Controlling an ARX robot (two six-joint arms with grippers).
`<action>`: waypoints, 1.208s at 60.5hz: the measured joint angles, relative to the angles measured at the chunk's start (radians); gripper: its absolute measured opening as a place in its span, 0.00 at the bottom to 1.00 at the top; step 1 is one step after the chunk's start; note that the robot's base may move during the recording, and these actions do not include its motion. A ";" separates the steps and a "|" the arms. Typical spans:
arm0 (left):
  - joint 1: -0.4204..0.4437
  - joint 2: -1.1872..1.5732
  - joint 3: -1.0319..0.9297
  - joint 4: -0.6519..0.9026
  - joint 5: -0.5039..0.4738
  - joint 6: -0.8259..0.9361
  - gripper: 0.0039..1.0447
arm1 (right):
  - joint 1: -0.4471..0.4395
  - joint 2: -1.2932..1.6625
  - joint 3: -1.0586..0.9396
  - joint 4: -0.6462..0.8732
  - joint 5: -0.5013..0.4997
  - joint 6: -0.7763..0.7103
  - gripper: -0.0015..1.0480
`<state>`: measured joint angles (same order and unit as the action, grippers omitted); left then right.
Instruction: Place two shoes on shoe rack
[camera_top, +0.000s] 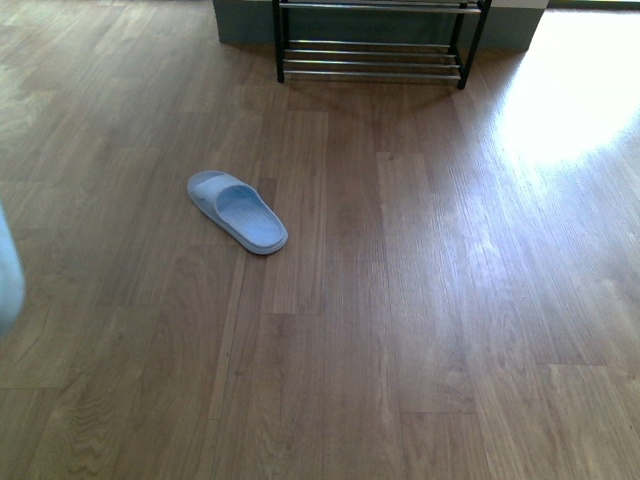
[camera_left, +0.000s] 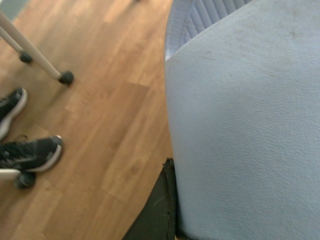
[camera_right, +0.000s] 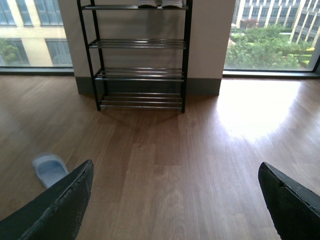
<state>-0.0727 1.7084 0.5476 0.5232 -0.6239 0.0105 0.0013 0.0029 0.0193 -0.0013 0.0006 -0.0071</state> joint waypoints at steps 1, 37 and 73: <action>0.000 -0.021 -0.013 0.006 -0.007 0.018 0.01 | 0.000 0.000 0.000 0.000 0.000 0.000 0.91; -0.291 -1.123 -0.236 -0.735 -0.428 -0.092 0.01 | 0.000 0.000 0.000 0.000 0.001 0.000 0.91; -0.293 -1.126 -0.240 -0.739 -0.430 -0.114 0.01 | 0.000 0.000 0.000 0.000 -0.005 0.004 0.91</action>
<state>-0.3660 0.5827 0.3077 -0.2153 -1.0538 -0.1036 0.0010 0.0025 0.0193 -0.0013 -0.0044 -0.0032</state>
